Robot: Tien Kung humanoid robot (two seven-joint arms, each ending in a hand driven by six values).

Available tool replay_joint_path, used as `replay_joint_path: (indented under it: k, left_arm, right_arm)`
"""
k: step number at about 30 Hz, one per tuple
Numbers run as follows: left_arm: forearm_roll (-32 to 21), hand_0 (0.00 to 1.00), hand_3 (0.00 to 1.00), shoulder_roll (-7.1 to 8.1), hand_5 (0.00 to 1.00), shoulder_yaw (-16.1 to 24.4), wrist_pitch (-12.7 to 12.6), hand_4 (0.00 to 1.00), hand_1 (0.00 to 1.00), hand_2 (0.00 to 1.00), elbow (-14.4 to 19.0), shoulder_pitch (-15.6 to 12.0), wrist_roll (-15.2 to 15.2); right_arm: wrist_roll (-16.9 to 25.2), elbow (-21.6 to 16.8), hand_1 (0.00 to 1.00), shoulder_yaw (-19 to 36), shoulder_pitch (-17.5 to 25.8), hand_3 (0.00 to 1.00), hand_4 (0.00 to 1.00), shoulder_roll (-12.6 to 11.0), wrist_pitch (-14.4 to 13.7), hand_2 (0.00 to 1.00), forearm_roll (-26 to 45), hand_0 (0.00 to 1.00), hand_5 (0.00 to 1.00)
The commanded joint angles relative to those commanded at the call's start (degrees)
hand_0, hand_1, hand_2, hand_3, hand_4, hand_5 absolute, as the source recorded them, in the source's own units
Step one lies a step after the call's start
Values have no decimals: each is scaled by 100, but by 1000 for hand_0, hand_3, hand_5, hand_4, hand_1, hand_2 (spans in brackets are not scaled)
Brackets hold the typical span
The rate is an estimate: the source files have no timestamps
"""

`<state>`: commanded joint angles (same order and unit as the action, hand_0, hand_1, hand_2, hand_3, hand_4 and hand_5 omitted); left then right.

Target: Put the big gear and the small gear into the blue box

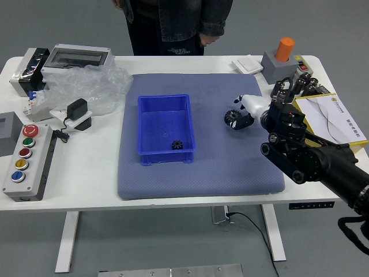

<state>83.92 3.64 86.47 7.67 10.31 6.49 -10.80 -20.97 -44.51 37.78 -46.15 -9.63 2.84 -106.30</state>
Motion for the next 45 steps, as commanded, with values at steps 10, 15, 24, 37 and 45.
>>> replay_joint_path:
  k: [10,15,24,37,45]
  left_arm:
    - [29,727,696,1,22,5,10,439,678,697,0,-7,-6]
    - [47,728,694,4,19,9,13,436,679,694,0,-8,-8]
    - [53,728,692,13,18,-14,8,433,679,696,0,-12,-14]
    - [45,728,689,16,14,-35,1,428,679,696,0,3,-12]
    - [31,728,687,12,9,-60,-8,422,679,694,0,2,-14]
  right_arm:
    - [97,508,576,-41,-69,881,759,202,-83,769,31,655,362]
    - [107,730,573,-66,-122,867,754,331,-75,763,62,650,355]
    - [112,970,551,-62,-226,786,746,502,-89,691,74,641,346]
    - [144,1081,521,-115,-294,654,709,570,-137,598,108,643,345]
    - [193,1116,505,-144,-285,619,698,595,-225,566,141,649,338]
